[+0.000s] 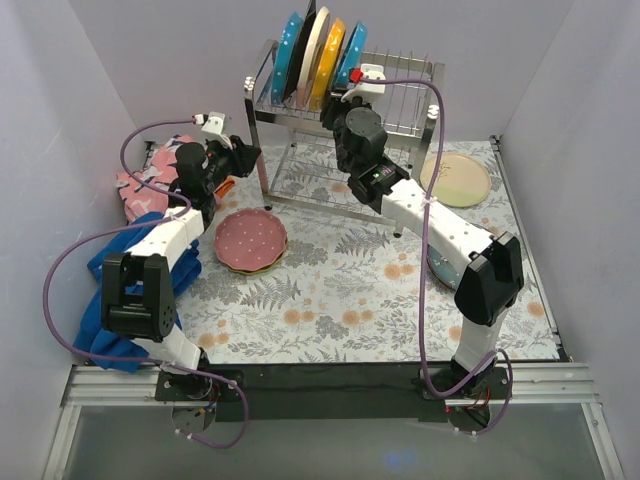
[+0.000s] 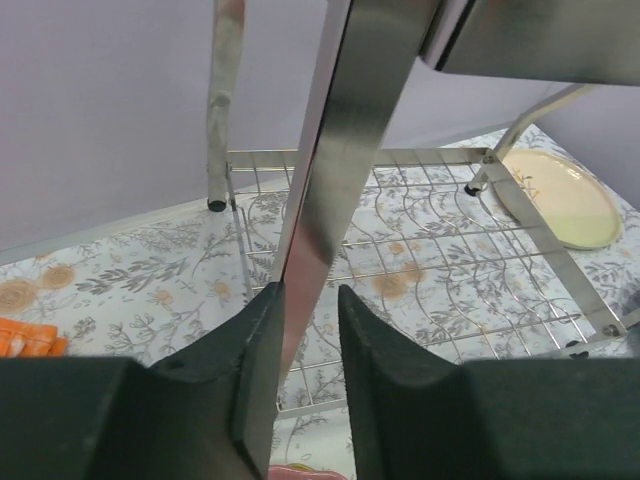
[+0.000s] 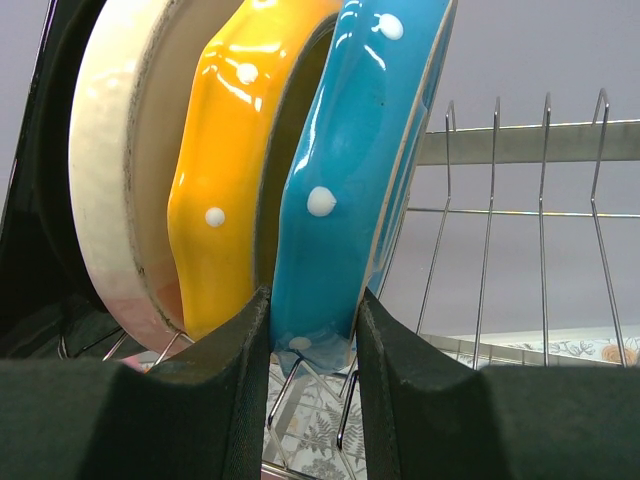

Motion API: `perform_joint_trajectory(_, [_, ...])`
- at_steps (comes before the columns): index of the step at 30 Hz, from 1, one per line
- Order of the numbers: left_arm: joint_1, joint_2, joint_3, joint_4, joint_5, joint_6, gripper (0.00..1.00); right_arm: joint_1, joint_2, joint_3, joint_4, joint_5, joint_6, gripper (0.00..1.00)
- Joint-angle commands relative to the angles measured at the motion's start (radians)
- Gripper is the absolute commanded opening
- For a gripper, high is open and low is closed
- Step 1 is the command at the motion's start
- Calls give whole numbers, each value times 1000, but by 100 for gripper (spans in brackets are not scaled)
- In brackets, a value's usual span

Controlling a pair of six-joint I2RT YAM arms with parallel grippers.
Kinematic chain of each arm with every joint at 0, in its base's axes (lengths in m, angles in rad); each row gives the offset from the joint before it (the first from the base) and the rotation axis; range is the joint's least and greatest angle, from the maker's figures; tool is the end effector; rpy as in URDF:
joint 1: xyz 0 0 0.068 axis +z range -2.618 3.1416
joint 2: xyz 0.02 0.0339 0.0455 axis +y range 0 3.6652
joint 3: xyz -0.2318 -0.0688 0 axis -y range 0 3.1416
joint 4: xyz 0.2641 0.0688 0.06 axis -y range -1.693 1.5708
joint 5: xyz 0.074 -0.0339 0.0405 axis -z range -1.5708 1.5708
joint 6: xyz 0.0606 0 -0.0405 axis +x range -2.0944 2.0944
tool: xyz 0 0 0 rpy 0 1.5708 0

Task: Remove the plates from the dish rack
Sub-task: Unload the plate from the dish rack.

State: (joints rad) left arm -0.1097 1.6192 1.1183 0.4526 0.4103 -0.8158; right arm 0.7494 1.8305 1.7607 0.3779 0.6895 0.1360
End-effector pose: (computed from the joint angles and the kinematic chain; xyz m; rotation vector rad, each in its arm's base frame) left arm 0.4159 -0.0701 0.2646 -0.2693 1.6975 -1.0310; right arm 0.3647 0.2867 0.4156 0.2002 1.3263 0.3147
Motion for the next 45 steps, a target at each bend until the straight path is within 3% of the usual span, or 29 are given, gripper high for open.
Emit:
perform_joint_trajectory(1, [-13, -125, -9, 66, -5, 0, 31, 8, -109, -61, -5, 28, 31, 1])
perform_joint_trajectory(10, [-16, -136, -12, 72, 76, -32, 45, 10, -138, -98, -5, -18, 65, 1])
perform_joint_trajectory(19, [-27, -65, 18, 52, 127, -31, 48, 14, -151, -113, -5, -35, 82, 1])
perform_joint_trajectory(28, [-64, -4, 35, 70, 87, 0, 52, 19, -162, -121, -4, -15, 71, 1])
perform_joint_trajectory(35, [-99, 71, 84, 55, 7, 38, 52, 19, -134, -21, 4, 18, -15, 1])
perform_joint_trajectory(37, [-102, 85, 78, 66, -4, 41, 50, 18, -126, -4, 4, 27, -33, 1])
perform_joint_trajectory(39, [-105, 90, 64, 74, -13, 44, 41, 19, -126, 0, 15, 31, -39, 1])
perform_joint_trajectory(40, [-105, 91, 60, 81, -25, 44, 32, 18, -123, 2, 19, 30, -47, 1])
perform_joint_trajectory(41, [-105, 90, 54, 87, -30, 44, 16, 18, -122, 9, 22, 33, -52, 1])
perform_joint_trajectory(44, [-107, 93, 35, 109, -53, 43, 0, 18, -102, 48, 32, 36, -70, 1])
perform_joint_trajectory(45, [-107, 93, 29, 118, -56, 41, 0, 18, -96, 60, 32, 38, -76, 1])
